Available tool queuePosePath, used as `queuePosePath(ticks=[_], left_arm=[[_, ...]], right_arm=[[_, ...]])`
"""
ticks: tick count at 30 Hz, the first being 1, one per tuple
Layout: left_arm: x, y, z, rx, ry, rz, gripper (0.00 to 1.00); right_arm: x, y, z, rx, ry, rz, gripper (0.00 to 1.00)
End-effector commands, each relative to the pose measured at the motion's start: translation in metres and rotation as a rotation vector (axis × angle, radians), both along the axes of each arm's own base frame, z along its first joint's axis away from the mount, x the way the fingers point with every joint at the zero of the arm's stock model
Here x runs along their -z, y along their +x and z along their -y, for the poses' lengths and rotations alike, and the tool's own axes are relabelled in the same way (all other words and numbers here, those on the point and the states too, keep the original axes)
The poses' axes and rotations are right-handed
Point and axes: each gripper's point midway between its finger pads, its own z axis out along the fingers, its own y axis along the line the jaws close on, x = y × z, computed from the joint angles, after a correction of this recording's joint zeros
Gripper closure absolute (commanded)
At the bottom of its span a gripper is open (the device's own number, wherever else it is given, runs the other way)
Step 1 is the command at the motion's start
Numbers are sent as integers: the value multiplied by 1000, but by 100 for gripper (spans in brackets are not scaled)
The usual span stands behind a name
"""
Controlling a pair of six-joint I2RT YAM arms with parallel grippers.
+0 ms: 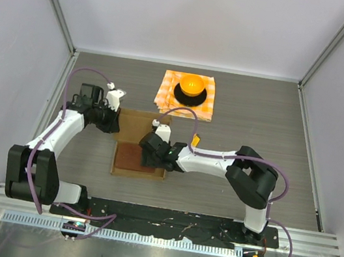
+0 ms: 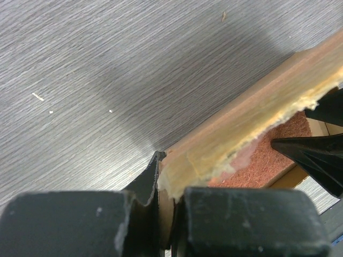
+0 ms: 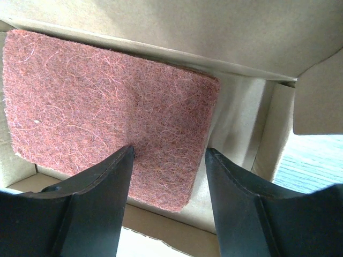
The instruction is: Unpack the express box
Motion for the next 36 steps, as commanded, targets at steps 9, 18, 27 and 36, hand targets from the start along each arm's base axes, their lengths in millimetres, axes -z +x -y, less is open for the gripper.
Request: queuePosePath(ticks=[9, 18, 27, 36], left_arm=[[-13, 1, 9, 53, -46, 27, 100], [-12, 0, 8, 62, -36, 26, 100], [-4, 11, -7, 31, 47, 63, 100], [0, 21, -16, 14, 102, 88, 100]], right_arm=[[52, -5, 14, 20, 0, -25, 68], [1, 6, 3, 2, 170, 98, 99], [-87, 19, 2, -51, 249, 267, 99], [-112, 18, 50, 9, 166, 298, 99]])
